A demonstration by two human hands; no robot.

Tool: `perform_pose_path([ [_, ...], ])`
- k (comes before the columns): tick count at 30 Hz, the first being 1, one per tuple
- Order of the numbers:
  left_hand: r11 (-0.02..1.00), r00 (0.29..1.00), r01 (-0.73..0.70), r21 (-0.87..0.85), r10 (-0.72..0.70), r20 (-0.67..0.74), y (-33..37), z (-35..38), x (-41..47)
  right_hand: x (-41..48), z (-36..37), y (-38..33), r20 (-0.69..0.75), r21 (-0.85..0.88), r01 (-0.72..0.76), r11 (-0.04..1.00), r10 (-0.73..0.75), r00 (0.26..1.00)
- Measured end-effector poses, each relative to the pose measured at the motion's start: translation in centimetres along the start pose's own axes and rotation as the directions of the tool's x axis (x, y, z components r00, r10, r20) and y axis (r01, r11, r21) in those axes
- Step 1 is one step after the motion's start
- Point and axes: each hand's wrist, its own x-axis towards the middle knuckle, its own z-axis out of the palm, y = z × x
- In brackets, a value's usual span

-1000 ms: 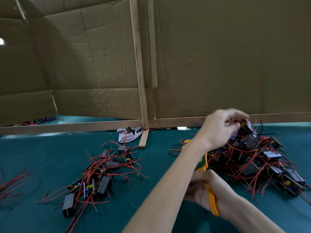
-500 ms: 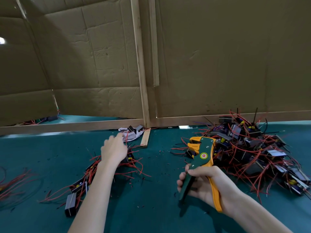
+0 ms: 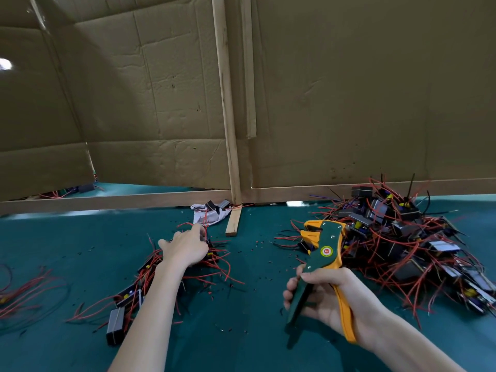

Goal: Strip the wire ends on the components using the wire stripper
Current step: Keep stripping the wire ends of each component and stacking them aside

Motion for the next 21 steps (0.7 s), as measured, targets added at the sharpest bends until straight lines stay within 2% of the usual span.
perform_pose_path([
  [5, 0.980, 0.996, 0.032, -0.196, -0.048, -0.074, 0.0, -0.7, 0.1, 0.1, -0.1, 0.0, 0.002, 0.002, 0.014, 1.000, -0.014, 1.000],
  [8, 0.964, 0.999, 0.001, -0.266, -0.014, -0.048, -0.3, -1.2, 0.2, 0.2, -0.1, 0.0, -0.002, 0.011, 0.017, 1.000, -0.017, 1.000],
  [11, 0.988, 0.999, 0.003, -0.156, 0.004, 0.045, 0.0, -1.0, 0.2, 0.2, 0.0, 0.1, -0.010, 0.011, 0.018, 1.000, -0.018, 1.000],
  [14, 1.000, 1.000, 0.018, 0.021, -0.019, 0.024, 0.6, -0.2, 0.2, 0.2, 0.1, 0.2, -0.006, 0.010, 0.012, 1.000, -0.012, 1.000],
  [18, 0.998, 0.998, 0.059, -0.014, -0.059, -0.030, 0.6, 0.2, 0.3, 0.3, 0.0, 0.2, -0.005, 0.009, 0.013, 1.000, -0.013, 1.000],
  [21, 0.999, 0.997, 0.040, 0.009, -0.039, -0.068, 0.6, 0.3, 0.2, 0.3, -0.1, 0.2, -0.007, 0.013, 0.015, 1.000, -0.015, 1.000],
])
